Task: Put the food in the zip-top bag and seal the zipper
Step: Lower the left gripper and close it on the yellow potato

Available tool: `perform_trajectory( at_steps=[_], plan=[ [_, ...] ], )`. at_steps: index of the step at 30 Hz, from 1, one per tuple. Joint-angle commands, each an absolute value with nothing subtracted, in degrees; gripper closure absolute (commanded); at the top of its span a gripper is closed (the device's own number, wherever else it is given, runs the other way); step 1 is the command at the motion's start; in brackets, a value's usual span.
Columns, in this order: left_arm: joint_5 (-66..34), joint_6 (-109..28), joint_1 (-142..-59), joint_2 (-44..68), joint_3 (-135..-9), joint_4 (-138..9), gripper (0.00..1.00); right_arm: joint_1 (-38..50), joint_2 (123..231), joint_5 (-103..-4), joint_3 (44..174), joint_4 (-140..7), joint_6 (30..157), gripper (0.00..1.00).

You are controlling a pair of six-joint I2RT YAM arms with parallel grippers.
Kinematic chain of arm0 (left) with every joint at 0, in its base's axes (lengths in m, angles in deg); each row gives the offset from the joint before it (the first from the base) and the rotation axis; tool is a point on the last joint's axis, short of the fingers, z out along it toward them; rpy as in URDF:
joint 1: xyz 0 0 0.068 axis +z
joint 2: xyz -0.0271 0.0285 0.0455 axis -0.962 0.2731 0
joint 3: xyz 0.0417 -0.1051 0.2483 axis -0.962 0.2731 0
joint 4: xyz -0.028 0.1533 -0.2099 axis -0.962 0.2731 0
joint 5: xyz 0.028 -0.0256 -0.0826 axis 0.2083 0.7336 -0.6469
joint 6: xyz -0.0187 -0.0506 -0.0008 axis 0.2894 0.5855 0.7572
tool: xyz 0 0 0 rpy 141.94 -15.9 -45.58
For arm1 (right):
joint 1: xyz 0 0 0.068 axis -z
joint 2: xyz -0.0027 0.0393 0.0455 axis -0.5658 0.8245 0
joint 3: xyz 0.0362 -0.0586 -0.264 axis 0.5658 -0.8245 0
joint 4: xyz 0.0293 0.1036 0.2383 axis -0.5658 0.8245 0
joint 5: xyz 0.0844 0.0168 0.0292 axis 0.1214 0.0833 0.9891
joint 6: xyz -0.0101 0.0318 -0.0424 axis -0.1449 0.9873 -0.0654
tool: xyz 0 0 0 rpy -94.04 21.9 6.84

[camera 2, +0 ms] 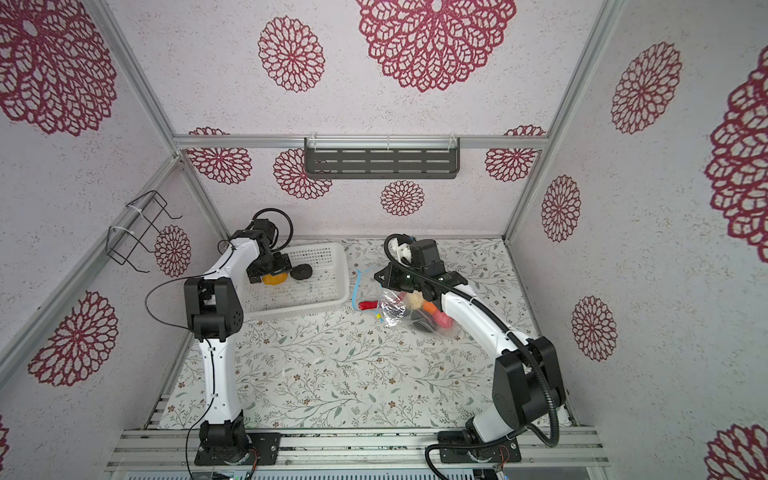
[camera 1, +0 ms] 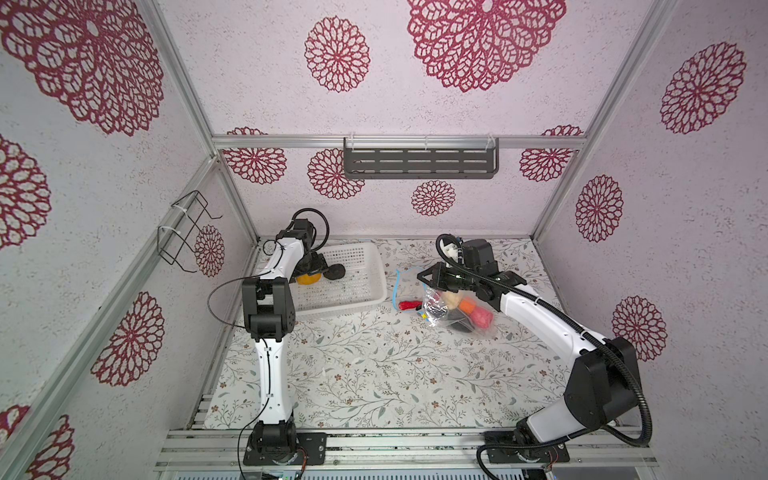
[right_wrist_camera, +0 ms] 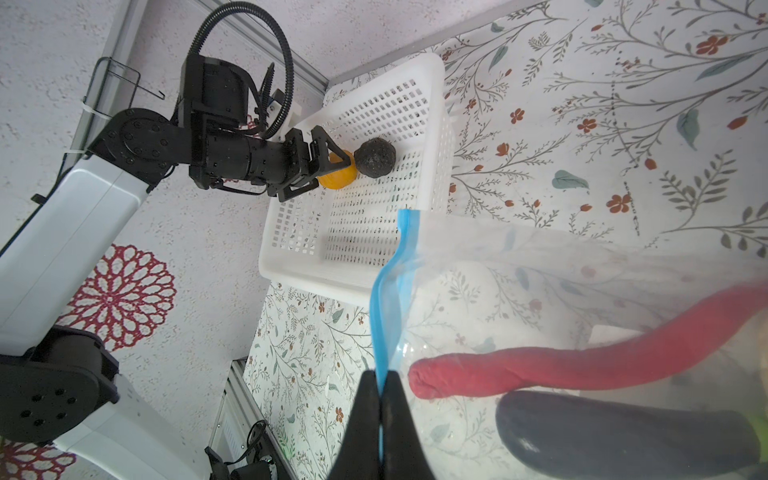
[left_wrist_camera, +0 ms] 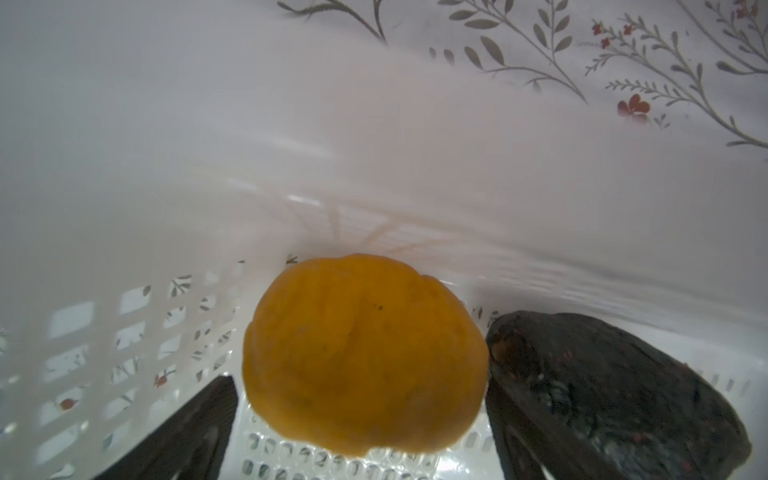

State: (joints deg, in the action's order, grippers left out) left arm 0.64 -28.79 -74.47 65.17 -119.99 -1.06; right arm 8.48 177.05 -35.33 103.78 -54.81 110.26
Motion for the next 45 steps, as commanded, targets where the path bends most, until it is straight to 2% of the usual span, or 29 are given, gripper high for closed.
perform_trajectory(
  at_steps=[1, 25, 27, 39, 45],
  plan=[
    [-0.64, -29.88, -73.90, 66.51, -121.38, -1.84, 0.03, 8.18, 177.22, -34.99, 104.60, -55.71, 111.02, 1.00],
    [-1.78, -29.04, -73.62, 70.70, -124.80, -4.27, 0.03, 8.00, 177.00, -35.36, 104.79, -54.13, 110.69, 1.00],
    [-2.05, -29.01, -73.58, 70.74, -124.38, -4.50, 0.00, 7.98, 176.93, -35.59, 104.69, -53.94, 110.59, 1.00],
    [-2.15, -28.06, -73.62, 64.86, -117.47, -6.57, 0.21, 8.00, 177.09, -35.96, 104.98, -53.95, 110.62, 1.00],
    [-3.79, -26.97, -73.88, 61.79, -114.27, -7.07, 0.28, 7.97, 176.76, -36.29, 105.19, -53.56, 110.36, 1.00]
  ],
)
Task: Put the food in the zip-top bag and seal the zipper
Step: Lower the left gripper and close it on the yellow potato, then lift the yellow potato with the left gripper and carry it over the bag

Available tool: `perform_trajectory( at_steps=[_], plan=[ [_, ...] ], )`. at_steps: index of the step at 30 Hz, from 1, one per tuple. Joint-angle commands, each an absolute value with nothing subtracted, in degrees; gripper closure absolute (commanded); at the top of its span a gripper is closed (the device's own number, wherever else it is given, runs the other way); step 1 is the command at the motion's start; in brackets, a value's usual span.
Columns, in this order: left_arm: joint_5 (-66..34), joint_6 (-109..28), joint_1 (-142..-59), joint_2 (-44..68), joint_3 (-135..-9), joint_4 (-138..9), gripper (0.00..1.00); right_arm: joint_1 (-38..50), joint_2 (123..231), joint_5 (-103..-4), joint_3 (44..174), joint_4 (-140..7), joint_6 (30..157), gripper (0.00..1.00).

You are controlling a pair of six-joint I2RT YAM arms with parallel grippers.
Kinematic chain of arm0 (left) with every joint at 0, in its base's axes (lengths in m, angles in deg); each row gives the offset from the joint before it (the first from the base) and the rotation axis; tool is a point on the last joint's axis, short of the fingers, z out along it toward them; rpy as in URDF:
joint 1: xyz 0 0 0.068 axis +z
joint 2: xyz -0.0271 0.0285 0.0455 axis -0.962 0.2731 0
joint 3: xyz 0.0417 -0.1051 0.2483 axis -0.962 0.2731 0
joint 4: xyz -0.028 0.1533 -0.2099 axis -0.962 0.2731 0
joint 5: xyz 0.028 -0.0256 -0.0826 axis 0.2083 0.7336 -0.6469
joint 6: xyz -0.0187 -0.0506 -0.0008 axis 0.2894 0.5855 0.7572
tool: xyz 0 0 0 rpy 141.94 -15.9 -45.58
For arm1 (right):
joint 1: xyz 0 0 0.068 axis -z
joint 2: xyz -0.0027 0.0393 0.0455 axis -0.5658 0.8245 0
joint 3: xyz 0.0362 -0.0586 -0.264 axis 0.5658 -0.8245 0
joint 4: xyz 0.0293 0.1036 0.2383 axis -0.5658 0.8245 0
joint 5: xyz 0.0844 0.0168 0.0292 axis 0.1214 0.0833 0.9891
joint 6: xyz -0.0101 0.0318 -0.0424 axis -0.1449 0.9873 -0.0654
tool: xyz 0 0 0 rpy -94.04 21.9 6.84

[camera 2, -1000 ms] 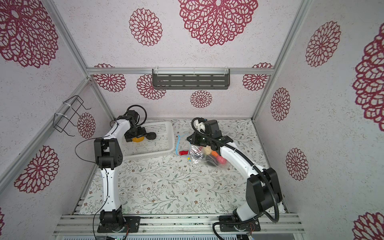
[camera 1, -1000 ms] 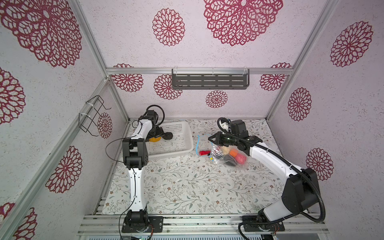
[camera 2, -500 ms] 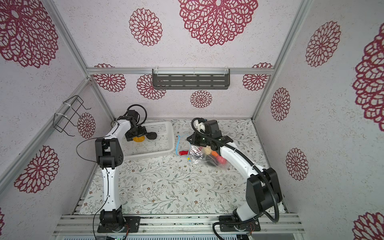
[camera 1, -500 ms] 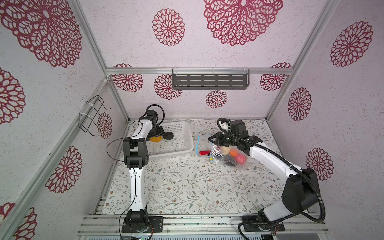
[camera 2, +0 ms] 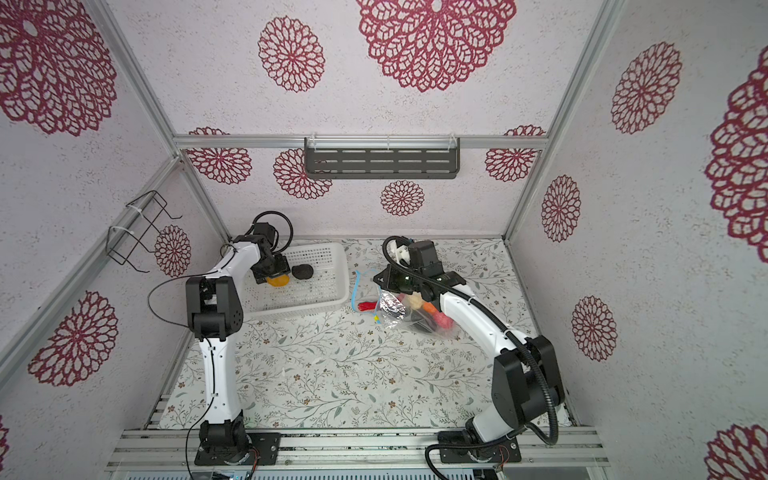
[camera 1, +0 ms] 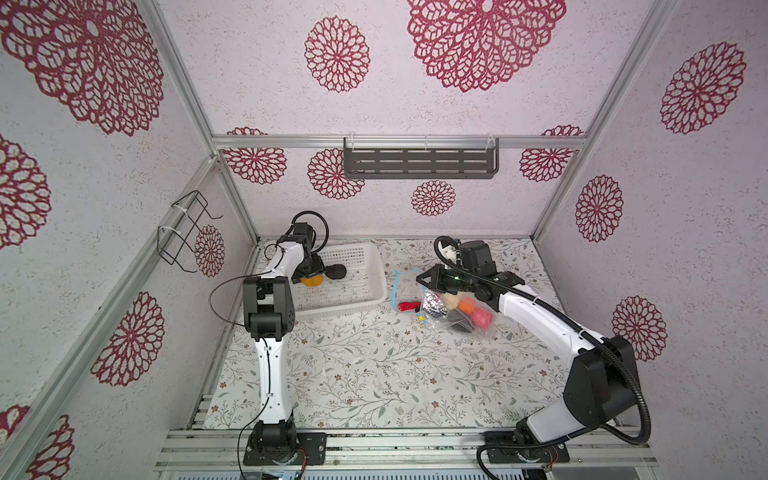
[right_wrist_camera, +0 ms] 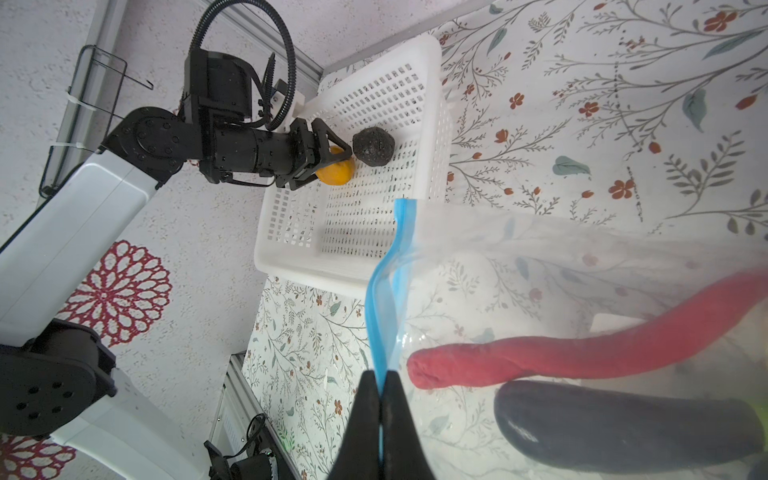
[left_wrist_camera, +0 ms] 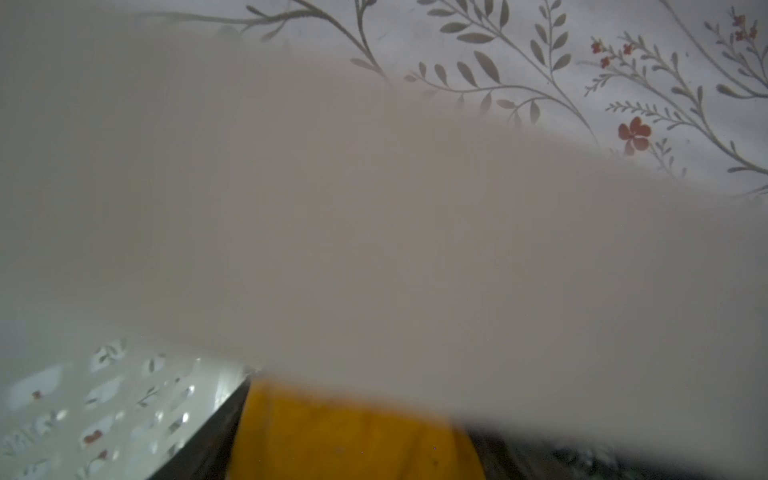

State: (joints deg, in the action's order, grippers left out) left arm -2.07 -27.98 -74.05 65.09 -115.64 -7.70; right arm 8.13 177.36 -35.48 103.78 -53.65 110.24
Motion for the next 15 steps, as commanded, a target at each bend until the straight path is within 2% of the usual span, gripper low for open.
perform_trajectory(
  at_steps=[1, 15],
  plan=[
    [-4.07, -26.92, -74.04, 61.23, -113.70, -7.13, 0.29, 7.95, 176.77, -36.39, 105.24, -53.53, 110.36, 1.00],
    [-4.92, -26.07, -81.41, 49.01, -101.35, -10.23, 0.36, 7.96, 176.04, -36.53, 104.87, -53.70, 110.36, 1.00]
  ],
)
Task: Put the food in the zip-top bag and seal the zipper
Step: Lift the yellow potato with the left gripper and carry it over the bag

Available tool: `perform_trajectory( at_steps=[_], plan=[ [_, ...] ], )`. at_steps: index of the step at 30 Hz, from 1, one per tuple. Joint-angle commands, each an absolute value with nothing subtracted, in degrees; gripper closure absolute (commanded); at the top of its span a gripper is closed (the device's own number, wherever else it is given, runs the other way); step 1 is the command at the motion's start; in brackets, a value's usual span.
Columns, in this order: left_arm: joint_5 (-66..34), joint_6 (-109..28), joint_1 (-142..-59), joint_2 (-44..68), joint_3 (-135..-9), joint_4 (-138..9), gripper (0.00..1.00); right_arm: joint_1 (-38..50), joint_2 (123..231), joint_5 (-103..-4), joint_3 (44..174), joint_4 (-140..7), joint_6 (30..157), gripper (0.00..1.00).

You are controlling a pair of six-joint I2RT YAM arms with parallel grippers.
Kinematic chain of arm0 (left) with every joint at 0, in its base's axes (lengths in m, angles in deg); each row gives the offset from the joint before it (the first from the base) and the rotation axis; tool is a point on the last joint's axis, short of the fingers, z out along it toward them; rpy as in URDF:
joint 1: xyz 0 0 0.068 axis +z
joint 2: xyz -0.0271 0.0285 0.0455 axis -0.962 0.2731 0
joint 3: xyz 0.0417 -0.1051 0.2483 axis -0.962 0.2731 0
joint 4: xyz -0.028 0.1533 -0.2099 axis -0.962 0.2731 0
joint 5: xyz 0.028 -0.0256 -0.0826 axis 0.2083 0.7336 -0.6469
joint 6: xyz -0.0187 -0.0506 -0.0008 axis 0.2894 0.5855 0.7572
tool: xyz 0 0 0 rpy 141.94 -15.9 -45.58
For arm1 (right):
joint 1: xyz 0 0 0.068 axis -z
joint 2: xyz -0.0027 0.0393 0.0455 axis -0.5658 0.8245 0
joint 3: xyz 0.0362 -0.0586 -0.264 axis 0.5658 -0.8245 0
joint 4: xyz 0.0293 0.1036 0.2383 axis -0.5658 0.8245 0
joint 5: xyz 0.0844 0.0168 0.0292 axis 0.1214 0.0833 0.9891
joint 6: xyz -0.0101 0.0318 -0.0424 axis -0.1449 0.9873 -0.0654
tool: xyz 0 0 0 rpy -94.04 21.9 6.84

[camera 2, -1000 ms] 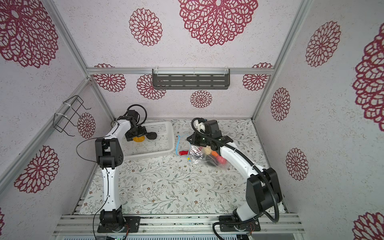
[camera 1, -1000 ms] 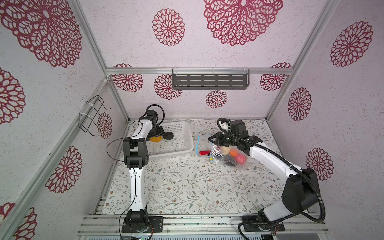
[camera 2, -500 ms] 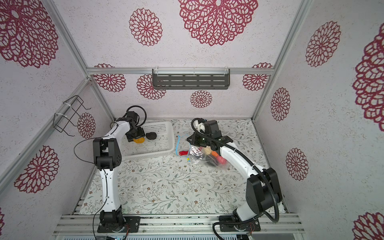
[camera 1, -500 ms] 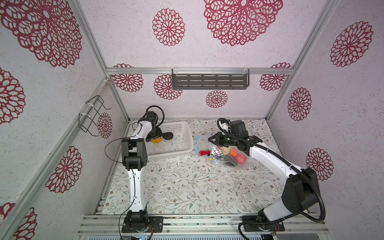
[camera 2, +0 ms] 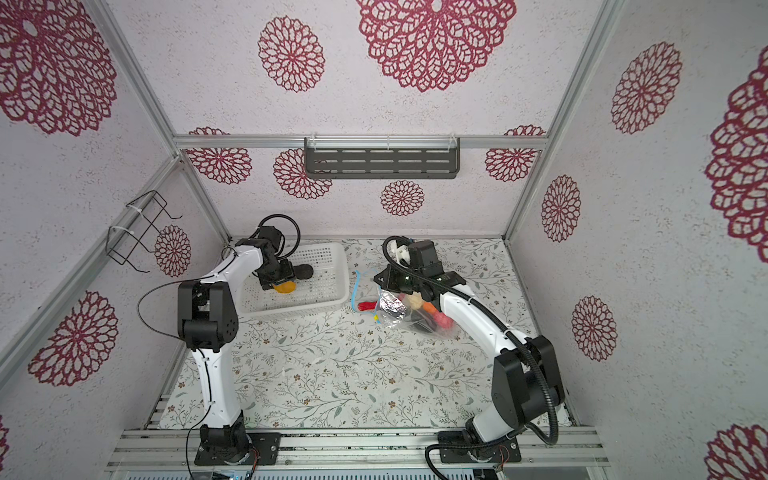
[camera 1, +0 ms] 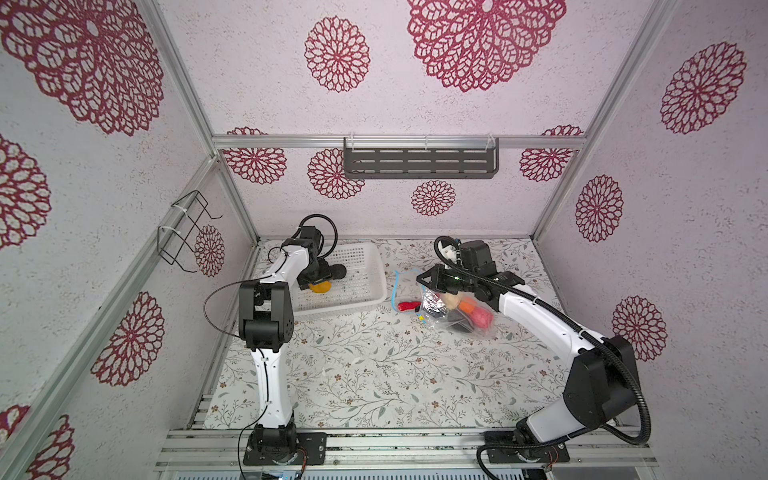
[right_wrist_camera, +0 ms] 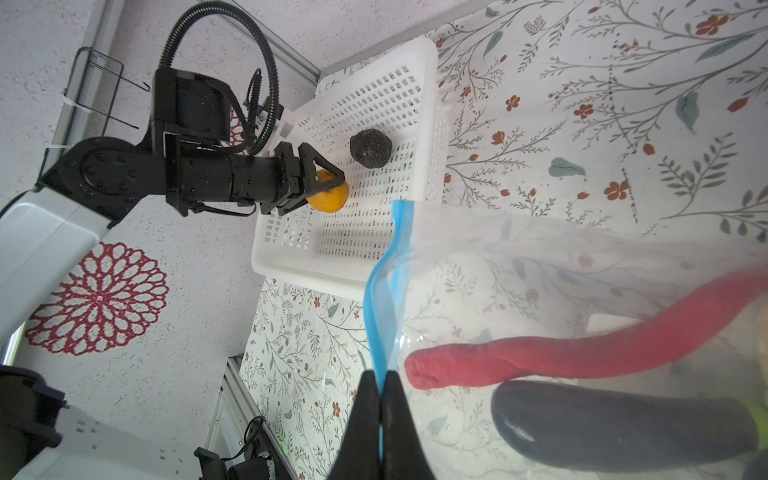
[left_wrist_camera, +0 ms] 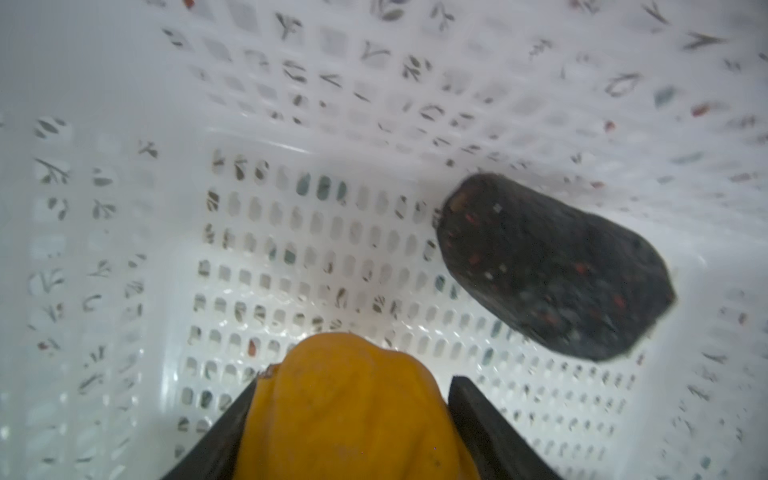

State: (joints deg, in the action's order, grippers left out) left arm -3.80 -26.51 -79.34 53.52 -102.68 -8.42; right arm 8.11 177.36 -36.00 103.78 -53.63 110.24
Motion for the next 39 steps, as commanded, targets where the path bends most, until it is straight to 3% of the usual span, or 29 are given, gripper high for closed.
perform_trajectory(
  at_steps=[1, 16, 39],
  plan=[
    [-4.88, -26.07, -82.28, 48.05, -100.70, -10.59, 0.36, 8.00, 176.05, -36.53, 104.78, -53.79, 110.35, 1.00],
    [-7.89, -21.56, -95.04, 32.02, -88.04, -21.38, 0.40, 8.04, 176.11, -36.55, 104.89, -54.48, 110.81, 1.00],
    [-19.39, -25.86, -102.25, 22.77, -73.99, -41.09, 0.41, 8.18, 176.79, -36.04, 105.33, -55.00, 111.42, 1.00]
  ],
)
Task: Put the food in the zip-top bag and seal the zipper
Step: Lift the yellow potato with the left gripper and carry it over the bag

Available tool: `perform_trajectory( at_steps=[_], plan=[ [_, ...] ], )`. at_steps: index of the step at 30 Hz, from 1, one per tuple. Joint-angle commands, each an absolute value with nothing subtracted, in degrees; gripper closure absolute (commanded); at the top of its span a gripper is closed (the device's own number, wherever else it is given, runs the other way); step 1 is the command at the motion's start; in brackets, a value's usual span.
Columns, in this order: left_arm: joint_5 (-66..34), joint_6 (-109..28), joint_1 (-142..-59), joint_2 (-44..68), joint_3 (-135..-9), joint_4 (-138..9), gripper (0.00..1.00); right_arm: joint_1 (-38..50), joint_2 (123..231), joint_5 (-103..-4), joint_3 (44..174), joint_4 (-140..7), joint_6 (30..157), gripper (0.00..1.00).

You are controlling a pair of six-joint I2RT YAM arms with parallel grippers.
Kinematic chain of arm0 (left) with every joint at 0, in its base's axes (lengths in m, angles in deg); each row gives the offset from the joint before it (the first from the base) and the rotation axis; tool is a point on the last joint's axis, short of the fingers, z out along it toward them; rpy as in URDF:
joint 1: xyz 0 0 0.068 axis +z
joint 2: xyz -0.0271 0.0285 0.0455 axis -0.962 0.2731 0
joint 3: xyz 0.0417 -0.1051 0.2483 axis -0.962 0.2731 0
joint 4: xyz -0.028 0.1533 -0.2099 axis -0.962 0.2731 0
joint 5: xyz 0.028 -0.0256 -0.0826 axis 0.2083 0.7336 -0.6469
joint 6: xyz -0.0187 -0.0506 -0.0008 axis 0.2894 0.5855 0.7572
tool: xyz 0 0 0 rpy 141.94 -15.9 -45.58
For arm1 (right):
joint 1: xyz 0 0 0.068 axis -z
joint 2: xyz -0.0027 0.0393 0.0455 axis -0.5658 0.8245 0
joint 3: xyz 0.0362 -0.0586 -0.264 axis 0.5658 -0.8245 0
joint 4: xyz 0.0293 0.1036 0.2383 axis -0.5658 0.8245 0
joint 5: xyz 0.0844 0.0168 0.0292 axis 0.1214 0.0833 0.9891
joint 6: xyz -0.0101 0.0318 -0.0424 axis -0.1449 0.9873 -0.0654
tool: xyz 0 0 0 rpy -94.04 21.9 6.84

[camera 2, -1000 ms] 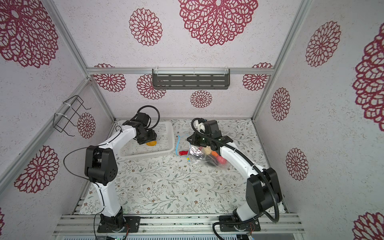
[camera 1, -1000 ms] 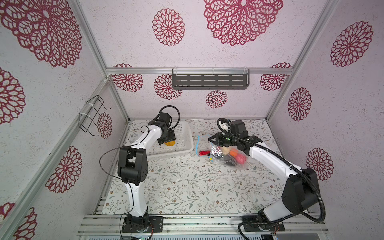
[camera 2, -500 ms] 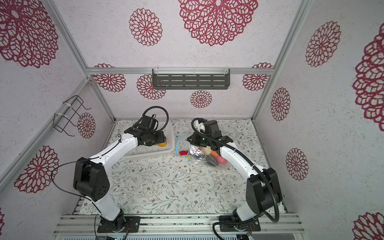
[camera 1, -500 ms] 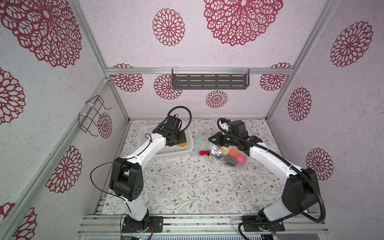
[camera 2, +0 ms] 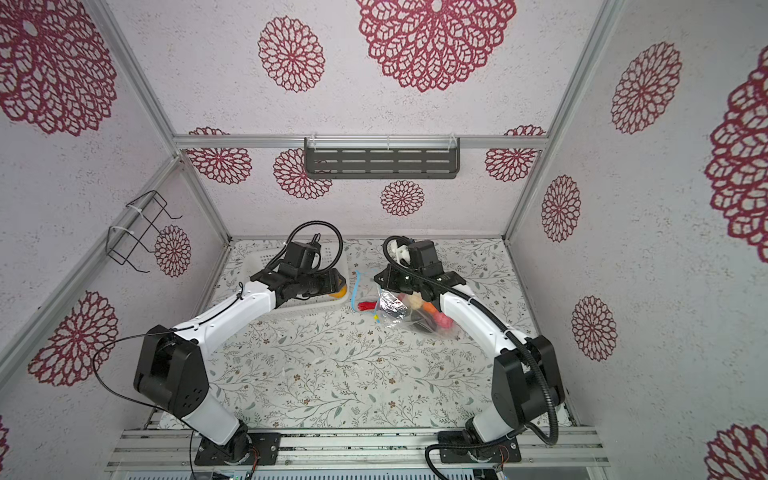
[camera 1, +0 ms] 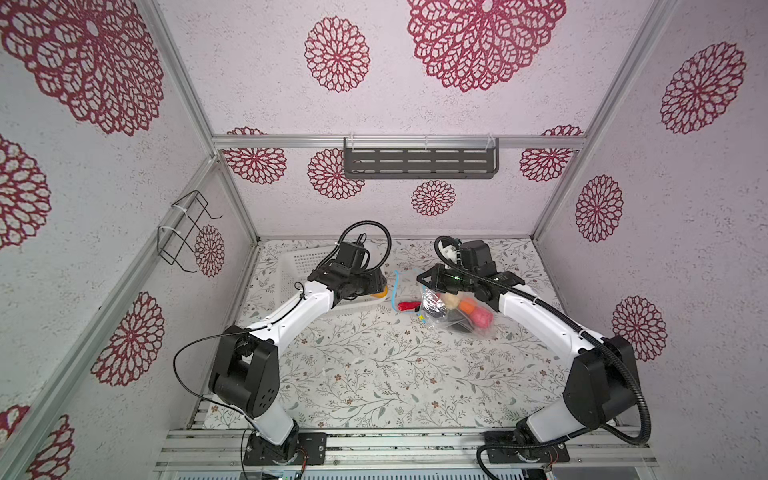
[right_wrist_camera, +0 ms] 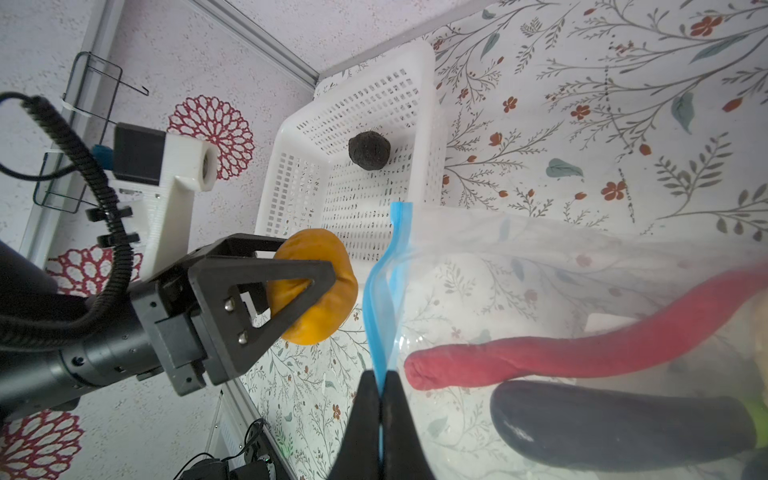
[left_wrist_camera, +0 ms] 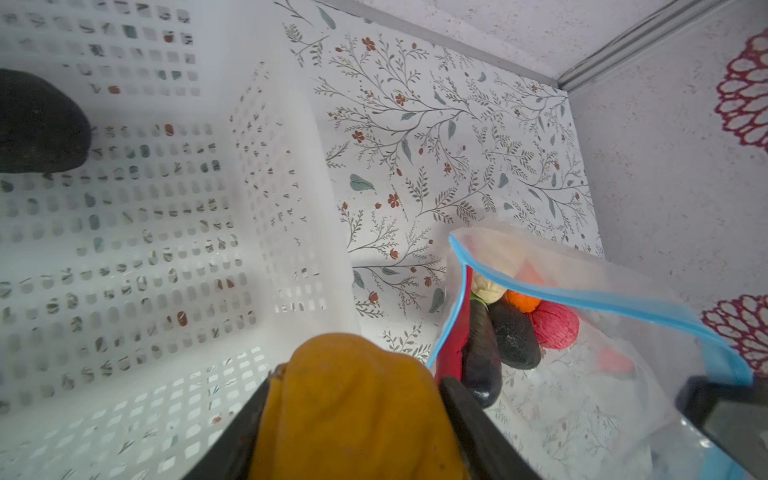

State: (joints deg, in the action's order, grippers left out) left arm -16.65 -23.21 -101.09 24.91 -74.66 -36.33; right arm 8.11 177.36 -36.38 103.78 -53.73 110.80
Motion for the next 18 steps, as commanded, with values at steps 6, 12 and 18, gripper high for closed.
perform_trajectory(
  at_steps=[6, 12, 18],
  plan=[
    [-22.48, -27.44, -103.48, 22.68, -72.79, -43.48, 0.41, 8.17, 176.56, -36.04, 105.24, -55.00, 111.44, 1.00],
    [-25.36, -28.52, -103.86, 23.03, -72.56, -44.51, 0.41, 8.20, 176.32, -36.04, 105.09, -55.00, 111.46, 1.00],
    [-26.66, -29.14, -104.34, 24.32, -73.08, -44.02, 0.40, 8.26, 176.03, -36.04, 105.10, -55.00, 111.59, 1.00]
  ],
)
